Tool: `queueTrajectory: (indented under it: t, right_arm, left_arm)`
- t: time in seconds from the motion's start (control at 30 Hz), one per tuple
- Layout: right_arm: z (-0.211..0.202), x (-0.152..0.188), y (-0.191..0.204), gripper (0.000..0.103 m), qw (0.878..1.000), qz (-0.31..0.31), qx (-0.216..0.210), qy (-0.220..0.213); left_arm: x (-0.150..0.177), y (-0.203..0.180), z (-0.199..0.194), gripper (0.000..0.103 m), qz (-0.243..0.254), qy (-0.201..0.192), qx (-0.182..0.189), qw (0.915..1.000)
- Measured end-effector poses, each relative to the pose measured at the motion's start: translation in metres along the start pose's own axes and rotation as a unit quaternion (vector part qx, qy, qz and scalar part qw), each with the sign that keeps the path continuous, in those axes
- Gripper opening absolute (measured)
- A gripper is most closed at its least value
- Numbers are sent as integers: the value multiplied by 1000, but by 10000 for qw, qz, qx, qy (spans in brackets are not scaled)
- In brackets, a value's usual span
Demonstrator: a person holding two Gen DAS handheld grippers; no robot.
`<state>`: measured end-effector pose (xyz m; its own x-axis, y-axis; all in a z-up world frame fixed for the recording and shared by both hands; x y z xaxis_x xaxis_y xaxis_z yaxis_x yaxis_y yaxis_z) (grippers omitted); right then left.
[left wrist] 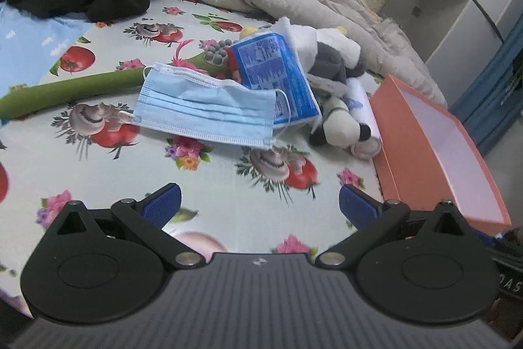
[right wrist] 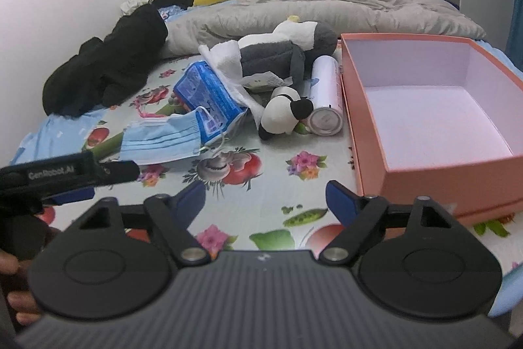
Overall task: Organize soft objects
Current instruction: 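Close left tool on blue face mask while right tool grasps small panda plush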
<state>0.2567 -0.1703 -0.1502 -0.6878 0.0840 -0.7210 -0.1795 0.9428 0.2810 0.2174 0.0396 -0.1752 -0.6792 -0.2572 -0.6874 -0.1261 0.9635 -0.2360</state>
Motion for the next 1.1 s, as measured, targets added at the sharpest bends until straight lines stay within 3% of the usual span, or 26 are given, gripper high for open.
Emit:
queueTrajectory:
  t: [0.3,0.6,0.97,1.1]
  right_arm:
    - [50,-22,5,68,9994,-335,66,20]
    - [105,-46,15,64,9976,-692,-47,20]
    - [162,-80,14,64,9921,-1217,125,-295]
    - [184,-81,10,64,9904,-1336,276,-204]
  left_arm:
    - [-13,25,36,103,-682,-325,-172,9970]
    - [-15,49,86,91,-1447,-154,126,9893]
    - [-17,57,134,78,-2272,-56,651,9717]
    - [-17,57,145,72,-2508,-39,791,9648]
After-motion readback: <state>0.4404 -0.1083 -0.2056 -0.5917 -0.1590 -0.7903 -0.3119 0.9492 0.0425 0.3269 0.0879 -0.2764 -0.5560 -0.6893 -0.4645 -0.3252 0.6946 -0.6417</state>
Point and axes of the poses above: each gripper's, at about its wrist camera, not at the fingertips, and z roughly the way its jaws point, y to its left, x to its underside, the point moved 9 cm from there along z, roughly the way its jaws point, and after that the axes turned 9 degrees about z, right-handed, at the moved point
